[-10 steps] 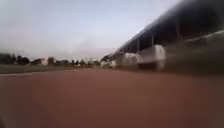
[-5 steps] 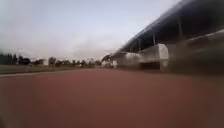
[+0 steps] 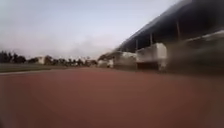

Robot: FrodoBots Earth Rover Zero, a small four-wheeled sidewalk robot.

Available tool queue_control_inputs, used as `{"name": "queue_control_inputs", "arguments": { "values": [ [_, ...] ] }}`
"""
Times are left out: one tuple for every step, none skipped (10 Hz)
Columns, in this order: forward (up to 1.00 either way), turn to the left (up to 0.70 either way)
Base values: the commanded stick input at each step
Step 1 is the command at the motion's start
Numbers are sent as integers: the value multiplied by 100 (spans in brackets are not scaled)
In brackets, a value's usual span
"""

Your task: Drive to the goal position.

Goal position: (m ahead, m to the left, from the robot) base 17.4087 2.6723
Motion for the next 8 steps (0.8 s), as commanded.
{"name": "queue_control_inputs", "arguments": {
  "values": [
    [70, 0],
    [70, 0],
    [70, 0],
    [70, 0],
    [70, 0],
    [70, 0],
    [70, 0],
    [70, 0]
  ]
}}
